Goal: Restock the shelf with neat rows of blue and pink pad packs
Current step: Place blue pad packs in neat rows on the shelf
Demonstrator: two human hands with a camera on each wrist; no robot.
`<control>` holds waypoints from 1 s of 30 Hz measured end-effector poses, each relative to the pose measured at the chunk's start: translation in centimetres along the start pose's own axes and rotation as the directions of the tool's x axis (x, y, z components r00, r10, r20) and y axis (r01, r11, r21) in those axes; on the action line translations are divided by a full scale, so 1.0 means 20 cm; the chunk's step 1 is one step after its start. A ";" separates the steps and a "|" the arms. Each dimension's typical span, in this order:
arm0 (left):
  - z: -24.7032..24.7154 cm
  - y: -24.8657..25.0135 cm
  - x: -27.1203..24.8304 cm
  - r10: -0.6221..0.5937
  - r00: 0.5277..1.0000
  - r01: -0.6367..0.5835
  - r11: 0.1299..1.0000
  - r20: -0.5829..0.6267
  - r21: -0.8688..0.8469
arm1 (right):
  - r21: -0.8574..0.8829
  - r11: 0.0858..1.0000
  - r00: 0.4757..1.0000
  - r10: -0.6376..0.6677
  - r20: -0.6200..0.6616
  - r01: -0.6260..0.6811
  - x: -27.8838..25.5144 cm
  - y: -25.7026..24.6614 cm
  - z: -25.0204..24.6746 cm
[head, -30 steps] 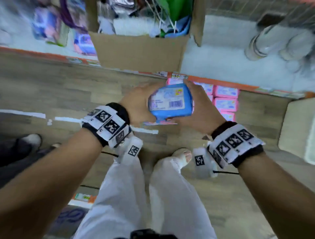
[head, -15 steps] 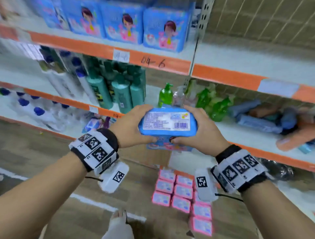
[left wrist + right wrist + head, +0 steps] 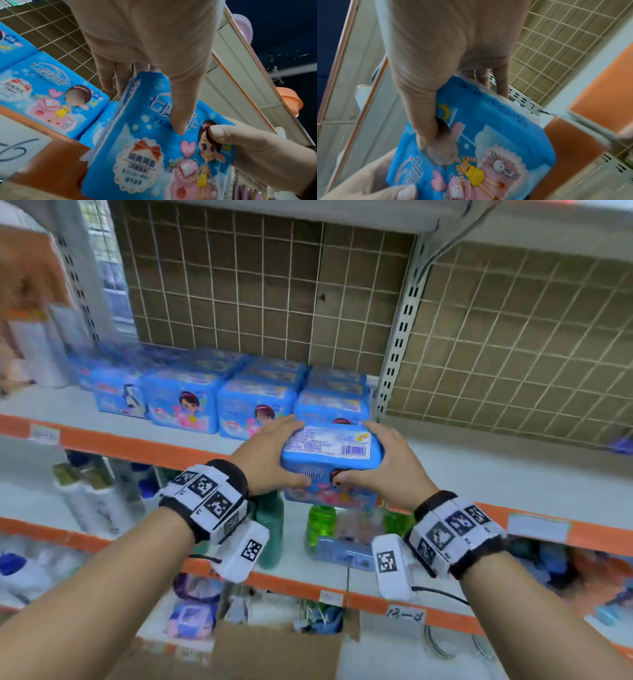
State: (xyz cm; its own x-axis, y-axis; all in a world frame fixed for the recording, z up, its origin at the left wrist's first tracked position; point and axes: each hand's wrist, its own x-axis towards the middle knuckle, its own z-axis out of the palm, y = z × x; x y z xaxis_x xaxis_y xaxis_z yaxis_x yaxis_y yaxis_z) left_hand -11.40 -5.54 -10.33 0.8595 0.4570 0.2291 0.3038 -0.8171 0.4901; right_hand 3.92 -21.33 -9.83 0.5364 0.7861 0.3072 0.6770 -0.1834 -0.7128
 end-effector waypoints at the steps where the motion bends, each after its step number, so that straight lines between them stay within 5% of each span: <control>1: -0.01 -0.03 0.05 -0.002 1.000 0.002 1.000 0.009 0.000 | 0.020 0.999 1.000 0.026 0.012 -0.026 0.06 0.00 0.01; 6: -0.01 -0.10 0.26 0.014 0.998 -0.014 1.000 0.068 -0.002 | 0.111 0.984 0.990 0.132 0.056 -0.138 0.24 0.06 0.04; 18: 0.06 -0.16 0.44 0.068 0.990 -0.087 0.984 0.120 0.155 | -0.111 0.992 0.996 0.074 0.051 -0.069 0.37 0.18 0.08; 30: 0.03 -0.18 0.45 0.057 0.984 -0.075 0.992 0.169 0.105 | 0.070 0.983 0.985 0.169 -0.011 -0.168 0.35 0.20 0.15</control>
State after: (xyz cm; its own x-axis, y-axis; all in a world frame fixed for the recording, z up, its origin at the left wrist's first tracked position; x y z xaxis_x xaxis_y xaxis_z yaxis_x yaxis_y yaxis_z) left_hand -4.43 1.20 -10.55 0.9325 0.3439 0.1107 0.2800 -0.8816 0.3800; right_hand 8.89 -14.89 -12.47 0.6489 0.7370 0.1890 0.5403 -0.2715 -0.7965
